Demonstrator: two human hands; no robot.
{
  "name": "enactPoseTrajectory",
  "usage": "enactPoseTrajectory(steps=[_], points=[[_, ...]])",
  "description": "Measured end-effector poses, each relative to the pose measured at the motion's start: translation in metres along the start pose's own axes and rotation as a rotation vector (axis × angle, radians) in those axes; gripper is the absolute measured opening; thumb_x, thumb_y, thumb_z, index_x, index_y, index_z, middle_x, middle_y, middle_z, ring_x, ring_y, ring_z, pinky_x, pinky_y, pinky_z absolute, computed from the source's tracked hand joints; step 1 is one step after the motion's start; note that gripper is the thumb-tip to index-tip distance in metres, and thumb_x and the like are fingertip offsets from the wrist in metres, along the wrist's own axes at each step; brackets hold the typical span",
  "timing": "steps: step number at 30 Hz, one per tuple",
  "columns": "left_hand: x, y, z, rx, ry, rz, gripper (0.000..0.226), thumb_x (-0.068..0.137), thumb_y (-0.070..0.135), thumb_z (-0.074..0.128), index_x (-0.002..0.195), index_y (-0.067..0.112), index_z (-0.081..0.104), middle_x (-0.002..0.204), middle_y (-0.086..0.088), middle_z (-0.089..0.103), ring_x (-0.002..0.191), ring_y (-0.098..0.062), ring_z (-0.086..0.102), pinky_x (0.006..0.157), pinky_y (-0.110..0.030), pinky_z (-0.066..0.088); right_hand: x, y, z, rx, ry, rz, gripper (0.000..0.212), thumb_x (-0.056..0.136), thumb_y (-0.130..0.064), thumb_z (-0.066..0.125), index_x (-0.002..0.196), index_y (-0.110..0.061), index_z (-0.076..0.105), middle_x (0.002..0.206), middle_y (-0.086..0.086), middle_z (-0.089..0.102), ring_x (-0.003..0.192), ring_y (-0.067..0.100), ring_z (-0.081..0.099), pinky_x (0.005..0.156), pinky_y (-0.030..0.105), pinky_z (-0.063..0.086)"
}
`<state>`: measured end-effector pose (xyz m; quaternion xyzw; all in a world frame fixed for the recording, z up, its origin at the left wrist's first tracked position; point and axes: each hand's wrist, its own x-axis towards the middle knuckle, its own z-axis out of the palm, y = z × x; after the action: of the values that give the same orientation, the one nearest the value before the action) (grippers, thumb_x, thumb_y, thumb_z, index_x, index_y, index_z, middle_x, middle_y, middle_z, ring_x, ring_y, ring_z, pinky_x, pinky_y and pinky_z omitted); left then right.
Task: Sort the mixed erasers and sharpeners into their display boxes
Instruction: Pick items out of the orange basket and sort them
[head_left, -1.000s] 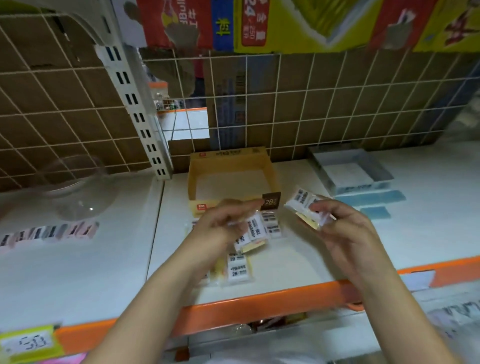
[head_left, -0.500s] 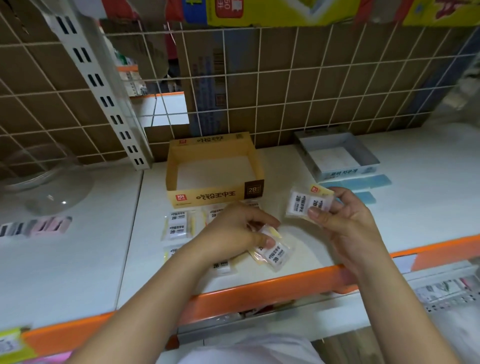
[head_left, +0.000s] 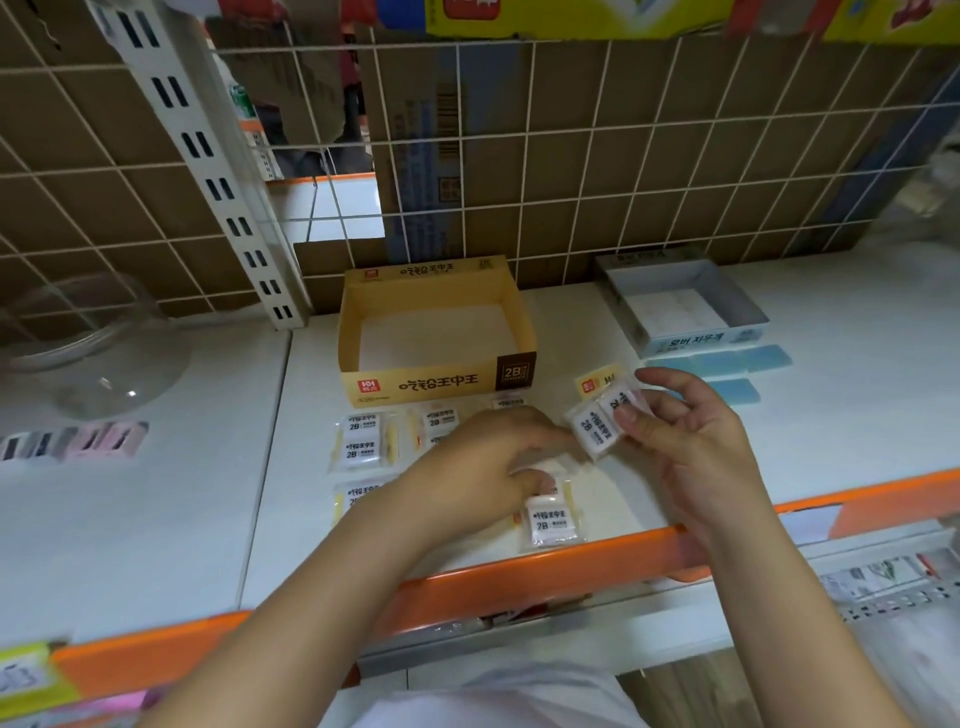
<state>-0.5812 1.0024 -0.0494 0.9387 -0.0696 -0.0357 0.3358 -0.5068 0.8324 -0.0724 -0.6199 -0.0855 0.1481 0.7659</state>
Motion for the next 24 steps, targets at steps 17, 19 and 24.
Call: enactPoseTrajectory(steps=[17,19,24], points=[[-0.076,-0.087,-0.031,0.17,0.457,-0.334,0.021,0.081,0.001,0.061,0.099,0.006,0.072,0.107,-0.005,0.062,0.1,-0.022,0.056,0.083,-0.006,0.029,0.043,0.007,0.061,-0.578,-0.172,0.042,0.014,0.079,-0.007,0.068,0.078,-0.021,0.065,0.085,0.007,0.069,0.078,0.02,0.068,0.075,0.036,0.056],[-0.075,-0.087,-0.029,0.158,0.471,-0.331,0.021,0.082,0.001,0.062,0.1,0.006,0.072,0.108,-0.004,0.061,0.102,-0.02,0.054,0.083,-0.008,0.029,0.044,0.01,0.061,-0.754,-0.152,-0.059,0.006,0.082,-0.015,0.068,0.083,-0.021,0.068,0.088,0.003,0.067,0.081,0.017,0.064,0.077,0.033,0.053],[-0.077,-0.083,-0.029,0.145,0.502,-0.317,0.021,0.084,0.006,0.061,0.103,0.009,0.07,0.109,0.001,0.059,0.103,-0.015,0.051,0.086,-0.017,0.034,0.043,0.011,0.062,-1.204,-0.174,-0.303,0.023,0.088,-0.029,0.059,0.102,-0.014,0.069,0.101,0.002,0.063,0.097,0.019,0.054,0.084,0.031,0.043]])
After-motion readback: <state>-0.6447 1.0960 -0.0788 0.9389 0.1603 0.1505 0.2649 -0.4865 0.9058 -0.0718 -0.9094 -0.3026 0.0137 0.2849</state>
